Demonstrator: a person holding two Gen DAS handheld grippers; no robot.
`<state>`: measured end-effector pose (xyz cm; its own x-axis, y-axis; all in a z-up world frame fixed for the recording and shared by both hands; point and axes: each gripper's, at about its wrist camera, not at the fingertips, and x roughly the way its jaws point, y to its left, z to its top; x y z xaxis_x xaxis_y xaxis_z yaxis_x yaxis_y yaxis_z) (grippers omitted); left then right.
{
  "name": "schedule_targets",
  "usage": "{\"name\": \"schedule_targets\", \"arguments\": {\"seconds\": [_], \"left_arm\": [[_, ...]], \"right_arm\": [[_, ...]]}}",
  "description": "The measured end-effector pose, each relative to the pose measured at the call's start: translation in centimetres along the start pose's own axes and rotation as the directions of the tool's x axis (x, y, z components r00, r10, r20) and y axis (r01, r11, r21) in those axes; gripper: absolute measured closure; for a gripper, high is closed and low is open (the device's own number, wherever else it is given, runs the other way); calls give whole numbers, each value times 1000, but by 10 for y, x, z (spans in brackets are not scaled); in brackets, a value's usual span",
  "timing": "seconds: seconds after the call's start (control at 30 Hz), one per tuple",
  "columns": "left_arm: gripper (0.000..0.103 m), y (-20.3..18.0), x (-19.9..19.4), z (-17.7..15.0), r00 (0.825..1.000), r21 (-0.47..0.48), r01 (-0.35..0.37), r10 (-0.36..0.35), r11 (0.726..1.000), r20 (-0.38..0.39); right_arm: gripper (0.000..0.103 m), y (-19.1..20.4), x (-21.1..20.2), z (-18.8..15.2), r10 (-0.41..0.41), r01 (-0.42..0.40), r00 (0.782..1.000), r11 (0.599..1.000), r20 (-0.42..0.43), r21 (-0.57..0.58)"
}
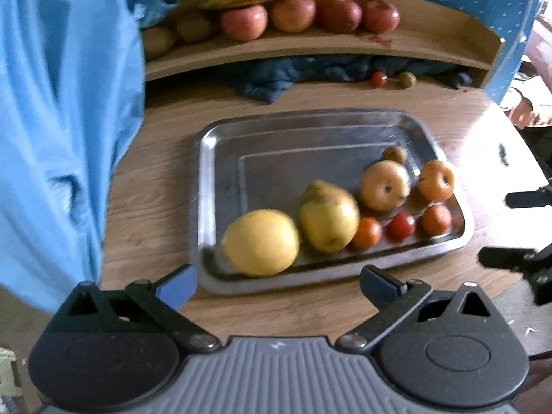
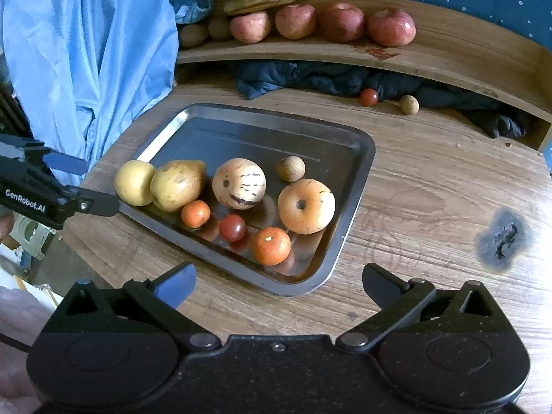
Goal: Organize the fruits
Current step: 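Move both open tools back toward the cherry tomato and small round fruit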
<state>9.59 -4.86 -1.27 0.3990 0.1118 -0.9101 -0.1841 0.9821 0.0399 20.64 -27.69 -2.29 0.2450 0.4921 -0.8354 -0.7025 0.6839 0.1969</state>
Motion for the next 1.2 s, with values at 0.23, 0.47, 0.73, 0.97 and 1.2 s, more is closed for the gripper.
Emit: {"name": "schedule_targets", "arguments": {"seconds": [0.23,0.47,0.73,0.97,1.2], "left_arm": [[0,5,-6,1,999,31,-44,44,999,-2],[0,-3,0,17,999,109,-38,37,993,9],[0,-20,10,43,1000,210,-11,4,978,30],[0,-32,26,71,998,254,43,-54,966,34],[0,-42,44,95,993,279,101,-113,955,29]], "right_arm": [[1,2,2,4,-1,1,1000,1000,2,0],[1,0,8,9,-31,32,999,999,-9,19],[1,-5,11,16,-68,68,998,996,-10,57],[1,-11,13,25,-99,100,995,991,-9,87],[1,-21,17,37,-134,135,991,982,-20,130]]}}
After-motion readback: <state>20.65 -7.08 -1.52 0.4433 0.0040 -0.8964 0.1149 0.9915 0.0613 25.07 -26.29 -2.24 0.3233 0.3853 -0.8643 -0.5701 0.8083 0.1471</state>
